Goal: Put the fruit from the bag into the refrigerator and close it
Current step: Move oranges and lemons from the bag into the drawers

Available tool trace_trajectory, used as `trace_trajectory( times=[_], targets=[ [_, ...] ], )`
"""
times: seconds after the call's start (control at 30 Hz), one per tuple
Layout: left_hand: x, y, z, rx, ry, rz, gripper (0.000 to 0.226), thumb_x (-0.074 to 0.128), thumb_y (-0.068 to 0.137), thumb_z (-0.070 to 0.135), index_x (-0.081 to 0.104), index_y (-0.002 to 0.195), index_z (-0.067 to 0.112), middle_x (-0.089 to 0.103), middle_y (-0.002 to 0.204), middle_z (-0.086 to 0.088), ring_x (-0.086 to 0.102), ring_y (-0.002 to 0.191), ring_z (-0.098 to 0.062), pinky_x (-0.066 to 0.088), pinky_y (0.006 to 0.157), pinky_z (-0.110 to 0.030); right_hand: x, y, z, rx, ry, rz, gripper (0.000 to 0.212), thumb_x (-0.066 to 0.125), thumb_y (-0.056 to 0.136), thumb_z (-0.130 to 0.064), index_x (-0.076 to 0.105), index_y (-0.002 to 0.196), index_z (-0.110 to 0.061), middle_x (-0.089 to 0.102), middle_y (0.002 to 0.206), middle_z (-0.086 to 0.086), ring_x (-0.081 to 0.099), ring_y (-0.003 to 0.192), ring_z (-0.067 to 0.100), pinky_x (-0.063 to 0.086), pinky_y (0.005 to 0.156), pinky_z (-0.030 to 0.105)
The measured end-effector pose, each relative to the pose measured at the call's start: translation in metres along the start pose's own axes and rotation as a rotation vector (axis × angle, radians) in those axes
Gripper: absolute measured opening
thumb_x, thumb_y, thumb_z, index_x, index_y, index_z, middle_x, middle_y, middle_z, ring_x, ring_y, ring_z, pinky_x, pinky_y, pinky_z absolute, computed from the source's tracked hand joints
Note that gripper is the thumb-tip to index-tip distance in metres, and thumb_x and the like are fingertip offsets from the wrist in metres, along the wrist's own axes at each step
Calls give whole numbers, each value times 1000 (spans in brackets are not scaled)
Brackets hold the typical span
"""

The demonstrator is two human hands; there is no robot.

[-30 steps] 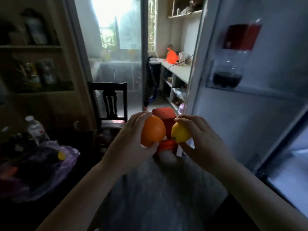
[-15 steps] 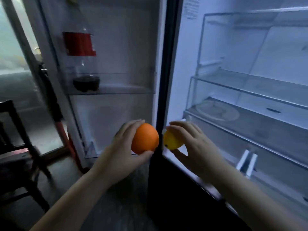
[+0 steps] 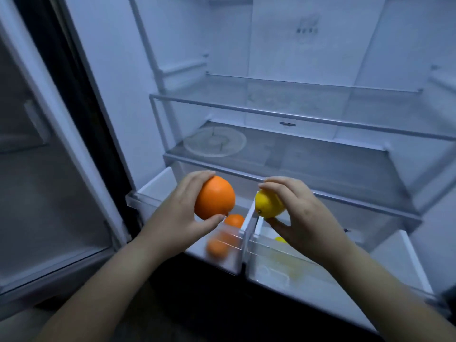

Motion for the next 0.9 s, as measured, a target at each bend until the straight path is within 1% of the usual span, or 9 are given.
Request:
trace_trajectory(
  times=[0.13,0.27,0.37,0.43,0.5,0.6,0.7,0.8,0.9],
  targets=[
    [30,30,-9,47,-18,-94,73,67,72,46,36,137,32,36,135,19,36,119,7,24,90,2,-1,-17,35,78,-28,-22,51,73,78,-15,52,125,-15,50,128,-1,46,118,18,37,96,22],
    [56,58,-30,79,-22,-220,75,67,72,48,34,138,33,34,136,21,35,119,8,25,91,0,8,-26,67,129,-49,-71,51,73,78,-17,52,125,-15,51,128,0,47,117,18,41,93,28],
    [76,78,-51,126,-38,-351,76,68,71,49,36,138,32,35,136,20,36,119,8,27,91,-1,22,-26,91,137,-125,-178,52,75,76,-21,52,123,-16,51,125,0,48,113,20,49,84,37],
    [89,90,-67,149,-39,-449,78,66,69,56,35,137,36,33,137,22,36,121,6,32,95,-9,32,-26,108,156,-128,-247,55,75,76,-24,49,124,-20,50,125,-1,48,113,19,51,80,40],
    [102,103,-84,167,-42,-519,79,64,66,61,35,137,38,32,138,23,37,124,2,39,100,-24,44,-27,120,171,-118,-324,56,73,78,-30,44,126,-28,48,128,-5,47,115,17,52,77,39],
    [122,117,-109,141,-64,-618,79,69,64,61,36,134,43,34,135,24,40,121,2,42,99,-30,64,-28,134,174,-143,-427,56,74,77,-35,44,125,-35,47,129,-8,46,113,12,49,73,27],
    [139,126,-127,151,-71,-717,78,77,67,50,34,132,48,38,132,24,41,118,2,40,98,-23,87,-29,145,189,-116,-523,54,72,79,-35,45,126,-37,45,131,-10,46,112,11,45,80,25],
    [152,130,-134,187,-68,-783,76,80,72,37,34,132,46,36,131,25,35,113,10,30,90,-2,101,-30,155,216,-72,-588,53,69,82,-33,45,130,-35,42,134,-10,42,118,10,46,86,29],
    [164,134,-139,199,-67,-820,77,78,74,32,33,135,43,33,132,26,30,110,16,24,84,6,111,-31,165,264,-7,-602,53,68,83,-33,45,131,-28,45,131,-9,41,118,8,38,86,20]
  ],
)
Point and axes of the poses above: each hand's wrist, its own y-axis towards the middle knuckle, its own x-axis out of the palm, z = x × y, the point moved 6 cm from there along y, towards the middle knuckle
